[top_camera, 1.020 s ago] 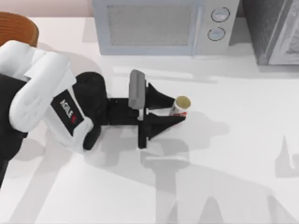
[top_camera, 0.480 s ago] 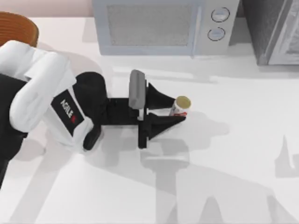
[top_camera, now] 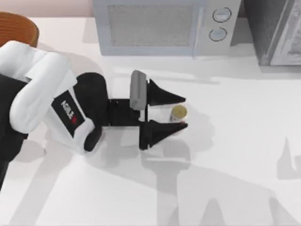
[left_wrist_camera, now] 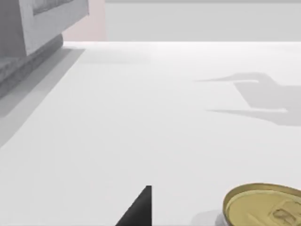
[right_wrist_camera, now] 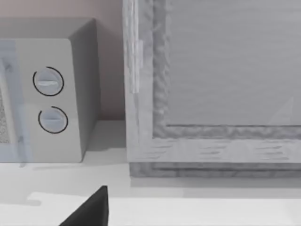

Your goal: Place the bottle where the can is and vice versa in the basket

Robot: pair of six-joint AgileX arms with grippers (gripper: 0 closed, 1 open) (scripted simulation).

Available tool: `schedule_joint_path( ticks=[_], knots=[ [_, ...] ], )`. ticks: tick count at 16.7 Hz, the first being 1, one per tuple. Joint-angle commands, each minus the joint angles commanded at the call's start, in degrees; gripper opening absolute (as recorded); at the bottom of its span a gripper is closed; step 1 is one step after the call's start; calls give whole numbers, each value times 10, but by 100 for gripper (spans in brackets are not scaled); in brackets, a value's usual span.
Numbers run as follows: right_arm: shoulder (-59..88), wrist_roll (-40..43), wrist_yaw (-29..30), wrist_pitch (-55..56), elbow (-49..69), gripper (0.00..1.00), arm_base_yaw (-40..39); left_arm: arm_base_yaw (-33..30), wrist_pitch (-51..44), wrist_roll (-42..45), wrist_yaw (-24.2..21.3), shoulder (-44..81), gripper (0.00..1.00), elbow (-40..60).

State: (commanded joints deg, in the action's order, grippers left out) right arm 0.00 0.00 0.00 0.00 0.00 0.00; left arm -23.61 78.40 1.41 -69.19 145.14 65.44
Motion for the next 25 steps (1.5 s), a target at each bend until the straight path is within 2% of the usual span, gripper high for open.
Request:
schedule_joint_path(
  ticks=[10,13,18,25],
  knots=[
    [0,0,0,0,0,100,0,2,0,0,0,0,100,0],
    [0,0,0,0,0,100,0,15,-29,-3,24,-34,100,-23],
    [0,0,0,0,0,100,0,63,-145,-6,124,-211,100,-112],
    [0,0,0,0,0,100,0,143,-378,-3,327,-644,100,-297]
  ],
)
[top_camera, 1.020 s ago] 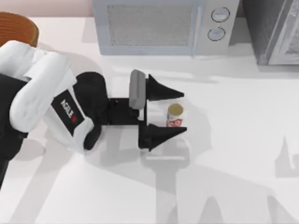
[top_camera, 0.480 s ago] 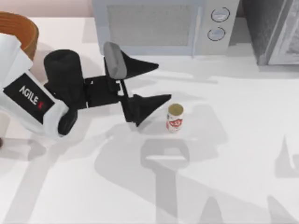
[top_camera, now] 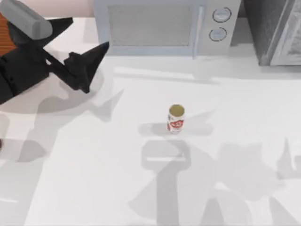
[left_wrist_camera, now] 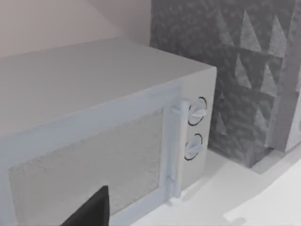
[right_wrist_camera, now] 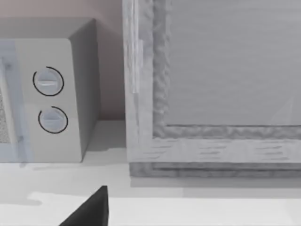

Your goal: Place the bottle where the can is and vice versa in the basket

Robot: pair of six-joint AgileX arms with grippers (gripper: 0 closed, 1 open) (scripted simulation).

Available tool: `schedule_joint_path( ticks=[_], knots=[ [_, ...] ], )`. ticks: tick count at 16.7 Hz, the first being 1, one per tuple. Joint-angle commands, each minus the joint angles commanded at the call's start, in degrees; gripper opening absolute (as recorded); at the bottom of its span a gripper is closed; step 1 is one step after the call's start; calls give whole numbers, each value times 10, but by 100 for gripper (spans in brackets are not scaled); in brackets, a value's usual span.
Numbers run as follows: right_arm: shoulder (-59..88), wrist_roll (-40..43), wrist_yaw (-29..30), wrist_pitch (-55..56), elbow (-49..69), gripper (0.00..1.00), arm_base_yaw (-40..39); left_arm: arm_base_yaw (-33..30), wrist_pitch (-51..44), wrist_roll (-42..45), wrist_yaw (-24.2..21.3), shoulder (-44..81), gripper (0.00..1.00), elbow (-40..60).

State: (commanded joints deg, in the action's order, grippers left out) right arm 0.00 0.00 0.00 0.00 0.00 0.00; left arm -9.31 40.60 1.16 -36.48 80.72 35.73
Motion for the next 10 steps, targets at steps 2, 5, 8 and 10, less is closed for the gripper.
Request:
schedule_joint_path(
  ticks=[2,5,8,10],
  knots=[
    [0,0,0,0,0,100,0,20,-70,0,62,-137,100,-59],
    [0,0,0,0,0,100,0,46,-171,0,151,-337,100,-144],
    [0,0,0,0,0,100,0,66,-259,-1,230,-519,100,-221],
    [0,0,0,0,0,100,0,75,-308,-4,275,-622,100,-266]
  ],
)
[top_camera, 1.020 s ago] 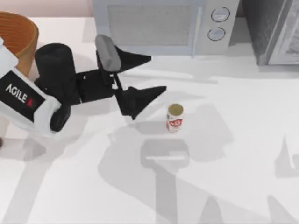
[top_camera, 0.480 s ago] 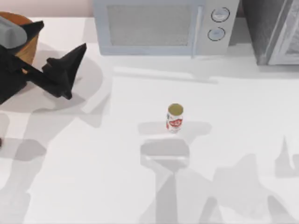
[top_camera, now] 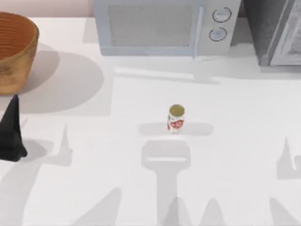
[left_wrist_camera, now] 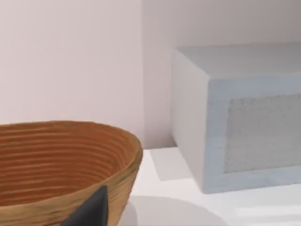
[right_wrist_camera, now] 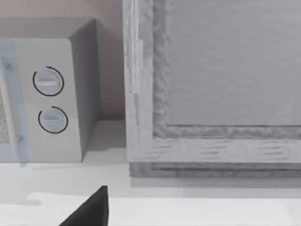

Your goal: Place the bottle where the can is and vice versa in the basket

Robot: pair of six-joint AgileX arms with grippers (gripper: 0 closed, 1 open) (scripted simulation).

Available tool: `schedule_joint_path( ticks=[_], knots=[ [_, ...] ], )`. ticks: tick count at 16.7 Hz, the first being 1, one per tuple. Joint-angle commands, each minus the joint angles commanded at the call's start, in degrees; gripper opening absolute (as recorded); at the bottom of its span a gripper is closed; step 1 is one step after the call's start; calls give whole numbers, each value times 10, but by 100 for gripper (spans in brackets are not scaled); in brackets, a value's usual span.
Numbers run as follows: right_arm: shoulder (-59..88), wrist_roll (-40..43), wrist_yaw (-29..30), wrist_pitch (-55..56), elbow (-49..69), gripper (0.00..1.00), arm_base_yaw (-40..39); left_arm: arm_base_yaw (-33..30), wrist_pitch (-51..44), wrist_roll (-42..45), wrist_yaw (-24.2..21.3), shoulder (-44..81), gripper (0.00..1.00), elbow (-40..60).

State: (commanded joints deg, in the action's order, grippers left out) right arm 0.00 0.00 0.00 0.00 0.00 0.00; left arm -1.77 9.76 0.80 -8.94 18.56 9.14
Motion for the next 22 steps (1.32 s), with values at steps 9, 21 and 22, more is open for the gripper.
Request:
schedule_joint_path(
  ticks=[9,21,22],
  knots=[
    [0,0,0,0,0,100,0,18,-98,-8,89,-186,100,-91],
    [0,0,0,0,0,100,0,78,78,8,34,15,100,-99],
    [0,0,0,0,0,100,0,90,118,11,21,59,100,-99]
  ],
)
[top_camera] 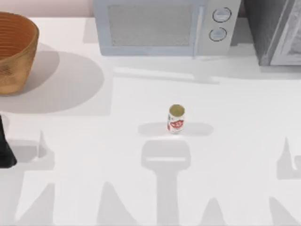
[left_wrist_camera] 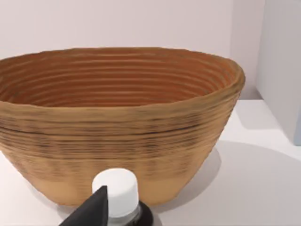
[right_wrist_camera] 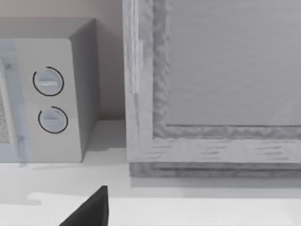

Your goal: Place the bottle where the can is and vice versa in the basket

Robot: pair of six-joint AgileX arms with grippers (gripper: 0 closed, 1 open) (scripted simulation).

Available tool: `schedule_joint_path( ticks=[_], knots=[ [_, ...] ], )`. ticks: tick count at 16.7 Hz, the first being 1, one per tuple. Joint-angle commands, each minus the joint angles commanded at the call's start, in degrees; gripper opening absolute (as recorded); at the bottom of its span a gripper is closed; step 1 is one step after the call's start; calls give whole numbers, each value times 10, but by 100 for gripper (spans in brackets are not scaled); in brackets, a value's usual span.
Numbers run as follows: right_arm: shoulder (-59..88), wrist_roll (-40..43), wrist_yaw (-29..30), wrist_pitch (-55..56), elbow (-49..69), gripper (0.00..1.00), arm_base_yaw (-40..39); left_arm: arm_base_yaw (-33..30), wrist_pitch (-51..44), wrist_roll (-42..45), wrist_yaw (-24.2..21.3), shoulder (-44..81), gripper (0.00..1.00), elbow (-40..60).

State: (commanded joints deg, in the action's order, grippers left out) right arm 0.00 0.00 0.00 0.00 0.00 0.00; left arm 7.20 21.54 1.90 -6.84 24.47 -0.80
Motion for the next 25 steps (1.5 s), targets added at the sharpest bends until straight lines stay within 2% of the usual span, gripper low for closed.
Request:
schedule_joint_path(
  ticks=[9,14,18,25],
  knots=[
    [0,0,0,0,0,100,0,117,401,34,-135,448,100,2],
    [0,0,0,0,0,100,0,171,572,47,-191,650,100,0],
    [0,0,0,0,0,100,0,195,642,51,-213,736,100,-2],
    [0,0,0,0,0,100,0,193,647,51,-212,744,100,1]
  ],
)
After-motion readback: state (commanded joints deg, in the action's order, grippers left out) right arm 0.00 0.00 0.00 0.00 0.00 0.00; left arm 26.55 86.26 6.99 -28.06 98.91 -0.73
